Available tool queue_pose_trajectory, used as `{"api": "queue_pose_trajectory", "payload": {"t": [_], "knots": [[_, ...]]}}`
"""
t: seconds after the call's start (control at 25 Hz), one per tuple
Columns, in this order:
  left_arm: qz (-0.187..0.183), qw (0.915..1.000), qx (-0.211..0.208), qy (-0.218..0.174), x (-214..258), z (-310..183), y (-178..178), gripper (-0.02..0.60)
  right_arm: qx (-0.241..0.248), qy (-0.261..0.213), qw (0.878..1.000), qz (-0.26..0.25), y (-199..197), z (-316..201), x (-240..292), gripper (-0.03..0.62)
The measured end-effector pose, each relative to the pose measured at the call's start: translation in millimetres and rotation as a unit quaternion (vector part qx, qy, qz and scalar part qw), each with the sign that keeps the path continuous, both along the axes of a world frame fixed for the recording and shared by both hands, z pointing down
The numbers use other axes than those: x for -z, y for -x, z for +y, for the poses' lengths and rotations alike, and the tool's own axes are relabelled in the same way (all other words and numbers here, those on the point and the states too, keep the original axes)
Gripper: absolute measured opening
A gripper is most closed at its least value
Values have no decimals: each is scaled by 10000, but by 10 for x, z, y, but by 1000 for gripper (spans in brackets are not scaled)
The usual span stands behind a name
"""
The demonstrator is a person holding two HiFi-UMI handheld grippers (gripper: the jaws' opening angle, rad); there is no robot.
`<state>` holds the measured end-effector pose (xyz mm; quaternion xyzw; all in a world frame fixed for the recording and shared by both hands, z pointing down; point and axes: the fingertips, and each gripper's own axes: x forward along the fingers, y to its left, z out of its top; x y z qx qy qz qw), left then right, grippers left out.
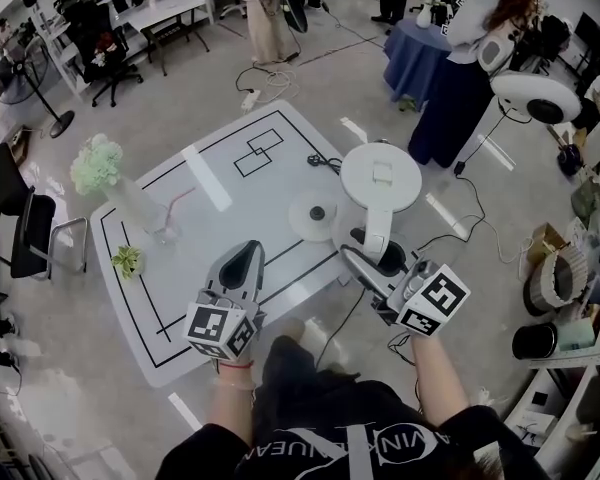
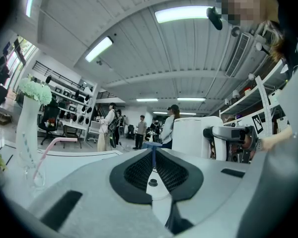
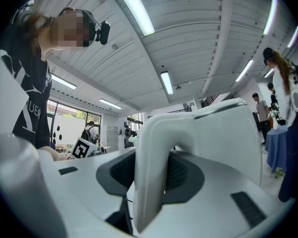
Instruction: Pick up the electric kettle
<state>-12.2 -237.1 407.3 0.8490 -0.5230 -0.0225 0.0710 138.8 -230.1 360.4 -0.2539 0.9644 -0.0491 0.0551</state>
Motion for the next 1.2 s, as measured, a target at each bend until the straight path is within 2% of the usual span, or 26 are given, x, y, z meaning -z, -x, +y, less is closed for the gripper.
{"api": "queue_pose_trajectory", "payload": {"t": [1.2], "knots": [[11,9999,95,-74,66,245,-113,23,-312,14,9995,34,-357,299,-52,120]]}}
